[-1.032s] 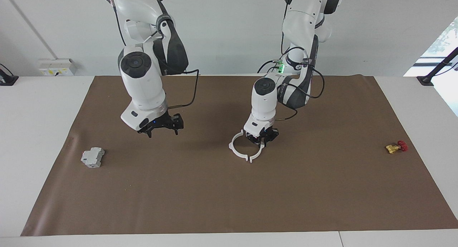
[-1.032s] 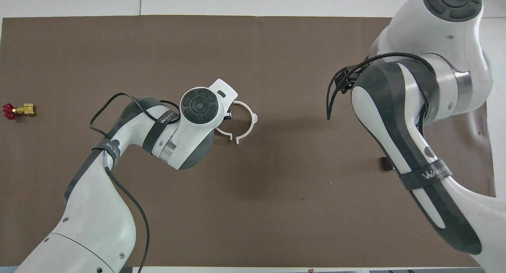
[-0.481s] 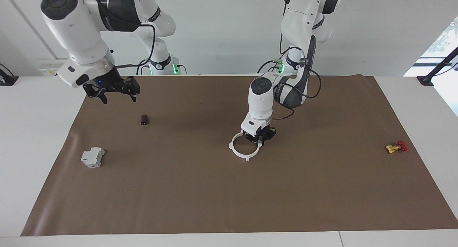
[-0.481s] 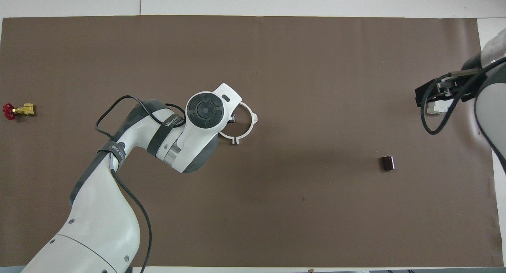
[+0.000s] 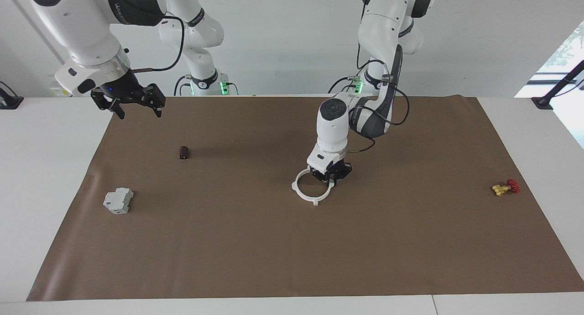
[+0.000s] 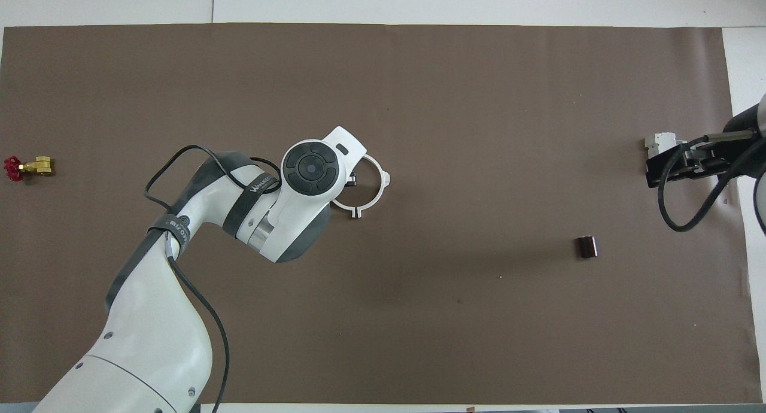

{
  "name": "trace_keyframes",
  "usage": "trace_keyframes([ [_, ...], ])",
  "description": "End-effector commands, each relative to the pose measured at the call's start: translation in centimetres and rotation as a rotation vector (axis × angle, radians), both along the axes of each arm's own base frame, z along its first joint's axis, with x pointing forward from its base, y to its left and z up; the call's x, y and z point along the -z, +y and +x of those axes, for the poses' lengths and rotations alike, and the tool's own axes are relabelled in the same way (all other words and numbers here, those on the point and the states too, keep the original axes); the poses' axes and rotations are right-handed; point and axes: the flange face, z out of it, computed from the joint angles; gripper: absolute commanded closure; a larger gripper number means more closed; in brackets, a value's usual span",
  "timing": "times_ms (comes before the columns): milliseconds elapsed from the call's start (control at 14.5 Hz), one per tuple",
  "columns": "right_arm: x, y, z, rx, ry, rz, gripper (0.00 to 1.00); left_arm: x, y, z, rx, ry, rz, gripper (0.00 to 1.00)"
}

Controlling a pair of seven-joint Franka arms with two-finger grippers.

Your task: Assemble drain pipe with both arms

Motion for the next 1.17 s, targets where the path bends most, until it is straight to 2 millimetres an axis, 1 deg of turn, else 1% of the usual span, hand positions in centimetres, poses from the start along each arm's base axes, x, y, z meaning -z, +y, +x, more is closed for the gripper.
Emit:
trace_keyframes([
  [0,0.4,0.1,-0.7,0.013,0.000,0.002,0.00,0.9,-0.5,-1.3,0.019,-0.011,0.008,1.00],
  [138,0.4,0.6,-0.7,0.005,-0.002,0.002,0.00,0.8,-0.5,-1.1,0.020,-0.021,0.000,1.00],
  [275,0.7,0.8,-1.6,0.001,0.015,0.000,0.00,0.7,-0.5,-0.7,0.012,-0.038,-0.015,1.00],
  [344,0.7,0.9,-2.2,-0.001,0.006,0.001,0.00,0.6,-0.4,-0.4,0.010,-0.048,-0.024,0.81],
  [413,0.8,0.6,-2.1,-0.001,0.001,0.003,0.00,0.5,-0.4,-0.3,0.010,-0.051,-0.027,0.62],
  [481,0.8,0.2,-2.1,0.006,0.001,0.004,0.00,0.5,-0.2,-0.2,0.012,-0.052,-0.027,0.39],
  [550,0.8,-0.3,-1.8,0.006,-0.011,0.006,0.00,0.4,-0.3,-0.1,0.015,-0.055,-0.028,0.11],
  [619,0.5,-0.6,-1.4,0.004,-0.039,0.007,0.00,0.3,-0.3,-0.1,0.017,-0.056,-0.029,0.00],
  [757,0.3,-0.9,-1.2,0.017,-0.049,0.006,0.00,-0.3,-0.1,0.1,0.018,-0.063,-0.033,0.00],
  [825,0.3,-1.2,-1.2,0.022,-0.049,0.007,0.00,-0.6,0.7,0.5,0.005,-0.064,-0.032,0.00],
  [963,0.3,-1.2,-1.2,0.021,-0.049,0.007,0.00,-1.9,1.7,1.1,-0.010,-0.077,-0.039,0.00],
  [1032,0.4,-1.2,-1.2,0.021,-0.046,0.007,0.00,-2.7,3.2,1.8,-0.020,-0.081,-0.039,0.00],
  [1101,0.4,-1.2,-1.2,0.020,-0.049,0.007,0.00,-4.1,5.2,2.8,-0.034,-0.094,-0.043,0.00],
])
